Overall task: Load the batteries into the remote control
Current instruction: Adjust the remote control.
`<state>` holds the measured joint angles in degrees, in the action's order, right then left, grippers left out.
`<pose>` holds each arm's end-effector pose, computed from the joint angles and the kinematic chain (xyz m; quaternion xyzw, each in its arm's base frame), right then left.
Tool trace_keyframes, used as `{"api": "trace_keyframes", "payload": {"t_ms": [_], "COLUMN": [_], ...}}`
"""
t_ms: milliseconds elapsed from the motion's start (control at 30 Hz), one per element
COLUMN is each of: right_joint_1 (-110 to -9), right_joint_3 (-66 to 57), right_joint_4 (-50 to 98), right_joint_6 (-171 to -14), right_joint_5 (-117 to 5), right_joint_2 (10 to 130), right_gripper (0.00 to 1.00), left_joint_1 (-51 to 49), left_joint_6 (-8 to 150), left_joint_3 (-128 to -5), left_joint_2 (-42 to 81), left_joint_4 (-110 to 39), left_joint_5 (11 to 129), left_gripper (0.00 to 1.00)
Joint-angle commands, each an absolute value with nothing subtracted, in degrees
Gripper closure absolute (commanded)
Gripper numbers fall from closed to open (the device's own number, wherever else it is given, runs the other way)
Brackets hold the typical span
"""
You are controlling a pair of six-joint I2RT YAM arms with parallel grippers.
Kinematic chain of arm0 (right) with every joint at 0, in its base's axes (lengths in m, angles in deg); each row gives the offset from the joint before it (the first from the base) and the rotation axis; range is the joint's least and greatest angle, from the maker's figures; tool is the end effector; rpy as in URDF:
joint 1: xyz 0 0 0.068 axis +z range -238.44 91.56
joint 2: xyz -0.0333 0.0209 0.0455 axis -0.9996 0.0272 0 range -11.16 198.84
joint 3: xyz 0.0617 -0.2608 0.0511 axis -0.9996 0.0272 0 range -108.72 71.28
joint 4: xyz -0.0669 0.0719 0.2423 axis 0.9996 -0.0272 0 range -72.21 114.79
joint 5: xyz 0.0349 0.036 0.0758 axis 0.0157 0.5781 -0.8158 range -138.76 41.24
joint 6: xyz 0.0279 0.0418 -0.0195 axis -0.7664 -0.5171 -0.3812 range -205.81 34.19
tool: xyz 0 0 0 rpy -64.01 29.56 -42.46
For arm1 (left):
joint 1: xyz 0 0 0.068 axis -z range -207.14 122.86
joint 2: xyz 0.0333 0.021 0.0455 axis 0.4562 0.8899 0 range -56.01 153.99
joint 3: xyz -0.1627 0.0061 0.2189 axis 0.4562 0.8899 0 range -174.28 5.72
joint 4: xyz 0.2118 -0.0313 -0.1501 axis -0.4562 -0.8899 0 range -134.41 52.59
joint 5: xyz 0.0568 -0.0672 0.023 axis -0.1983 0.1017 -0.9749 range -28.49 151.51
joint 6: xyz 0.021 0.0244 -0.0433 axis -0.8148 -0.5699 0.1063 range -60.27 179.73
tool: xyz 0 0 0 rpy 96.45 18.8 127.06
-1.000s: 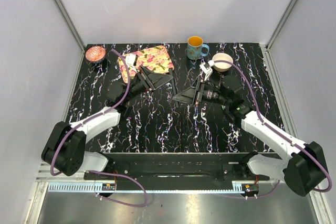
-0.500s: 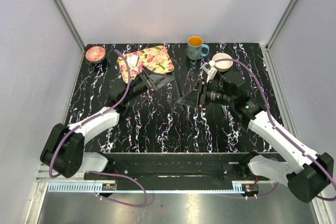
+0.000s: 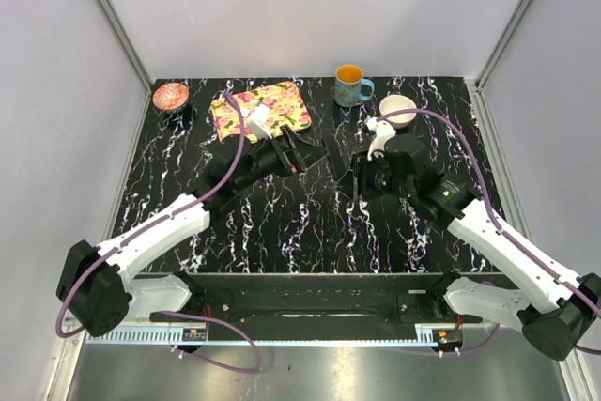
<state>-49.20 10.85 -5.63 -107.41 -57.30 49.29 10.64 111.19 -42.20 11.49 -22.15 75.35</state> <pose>0.1739 0.1489 0.3477 -0.1692 0.8496 0.3065 0.3945 0.2147 -0.1773 0.3237 -0.0053 0.7325 -0.5370 0.4184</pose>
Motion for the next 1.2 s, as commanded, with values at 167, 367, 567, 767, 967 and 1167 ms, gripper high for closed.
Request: {"api": "trace_keyframes", "payload": {"t_ms": [167,367,567,767,967,1167], "right_joint_1": [-46.2,-45.5,-44.8,-44.5,-44.3,-44.1], "right_joint_3": [8.8,9.1,9.3,9.1,9.0,9.3], "right_joint_4": [-5.4,-5.3,-5.2,-4.9,-4.7,-4.7], "right_joint_6": [-106.4,-106.7,-107.1,-107.1,-107.3,-107.5], "right_joint_5": [-50.2,-49.0,-47.7,-46.9,-46.8,-46.6], "right_joint_2": [50.0,50.0,50.2,50.0,50.3,49.9], "right_gripper": [1.0,1.0,1.0,1.0,1.0,1.0], "left_joint_1": [15.9,17.1,18.6,19.8,20.1,20.1], "left_joint_6": [110.4,110.3,110.1,110.3,110.2,109.6], "left_joint_3": [-49.6,-53.9,-57.5,-57.6,-57.3,-57.3], "left_joint_2": [18.1,21.7,24.8,25.7,26.1,26.1], "left_joint_4": [-26.9,-29.4,-31.3,-31.6,-31.4,-31.4], "left_joint_5": [67.6,64.7,63.6,62.6,62.9,62.6], "left_gripper": [0.21,0.44,0.51,0.62,0.67,1.0]}}
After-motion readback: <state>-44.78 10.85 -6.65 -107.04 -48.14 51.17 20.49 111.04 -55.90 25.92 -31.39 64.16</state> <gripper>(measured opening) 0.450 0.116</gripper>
